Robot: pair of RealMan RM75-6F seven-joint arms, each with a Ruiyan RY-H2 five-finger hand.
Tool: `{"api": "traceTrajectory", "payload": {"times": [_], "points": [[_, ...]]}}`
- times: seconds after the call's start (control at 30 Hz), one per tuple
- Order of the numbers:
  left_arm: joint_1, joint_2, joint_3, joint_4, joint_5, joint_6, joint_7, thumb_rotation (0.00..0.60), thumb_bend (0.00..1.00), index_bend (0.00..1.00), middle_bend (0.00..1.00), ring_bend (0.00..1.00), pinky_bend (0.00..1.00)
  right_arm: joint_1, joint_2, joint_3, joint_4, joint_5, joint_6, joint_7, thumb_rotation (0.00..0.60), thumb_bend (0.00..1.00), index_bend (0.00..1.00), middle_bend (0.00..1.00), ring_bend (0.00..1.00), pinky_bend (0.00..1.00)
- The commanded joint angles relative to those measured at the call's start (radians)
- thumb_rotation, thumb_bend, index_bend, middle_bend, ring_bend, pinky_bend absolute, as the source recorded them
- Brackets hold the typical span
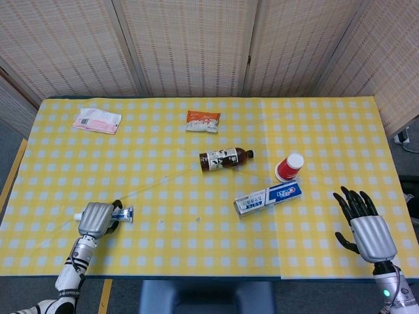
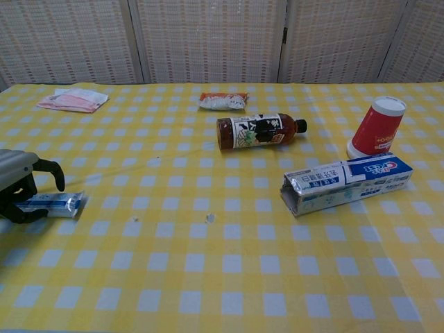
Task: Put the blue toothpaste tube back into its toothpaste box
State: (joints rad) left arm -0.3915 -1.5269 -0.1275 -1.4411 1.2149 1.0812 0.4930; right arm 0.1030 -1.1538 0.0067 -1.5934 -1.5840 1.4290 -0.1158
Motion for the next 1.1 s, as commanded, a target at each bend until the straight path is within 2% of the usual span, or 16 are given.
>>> {"api": "traceTrajectory", "payload": {"times": [0.03, 0.53, 0.6, 0.73, 0.8, 0.93, 1.1], "points": [[-0.011, -0.007, 0.000, 0.010, -0.016, -0.007, 0.011, 0.600, 0.38, 0.40, 1.00, 1.00, 1.00, 0.001, 0.001, 0.002, 0.000, 0.005, -0.002, 0.000, 0.600, 0.30, 0.00, 0.00, 0.00, 0.00], [-0.041, -0.019, 0.012, 0.048, -0.077, -0.024, 0.031, 0.600, 0.37, 0.42, 1.00, 1.00, 1.00, 0.001, 0.003, -0.001, 0.000, 0.012, -0.004, 0.000, 0.600, 0.30, 0.00, 0.00, 0.00, 0.00], [-0.044, -0.023, 0.012, 0.056, -0.081, -0.021, 0.031, 0.600, 0.37, 0.47, 1.00, 1.00, 1.00, 0.001, 0.004, -0.002, -0.002, 0.011, -0.005, 0.001, 0.600, 0.30, 0.00, 0.00, 0.00, 0.00], [-0.041, -0.035, 0.014, 0.075, -0.058, 0.012, 0.010, 0.600, 0.38, 0.72, 1.00, 1.00, 1.00, 0.000, 0.005, -0.003, -0.004, 0.008, -0.002, 0.002, 0.600, 0.30, 0.00, 0.00, 0.00, 0.00], [-0.035, -0.035, 0.016, 0.074, -0.031, 0.034, -0.027, 0.600, 0.38, 0.78, 1.00, 1.00, 1.00, 0.000, 0.006, -0.004, -0.004, 0.007, -0.001, 0.003, 0.600, 0.30, 0.00, 0.00, 0.00, 0.00], [-0.013, -0.010, 0.013, 0.032, 0.041, 0.082, -0.196, 0.600, 0.38, 0.81, 1.00, 1.00, 1.00, -0.002, 0.007, -0.008, -0.007, 0.000, 0.003, 0.004, 0.600, 0.30, 0.00, 0.00, 0.00, 0.00], [0.014, 0.092, 0.005, -0.116, 0.077, 0.074, -0.451, 0.600, 0.37, 0.82, 1.00, 1.00, 1.00, 0.007, 0.005, -0.013, -0.007, 0.001, -0.021, 0.005, 0.600, 0.30, 0.00, 0.00, 0.00, 0.00]]}}
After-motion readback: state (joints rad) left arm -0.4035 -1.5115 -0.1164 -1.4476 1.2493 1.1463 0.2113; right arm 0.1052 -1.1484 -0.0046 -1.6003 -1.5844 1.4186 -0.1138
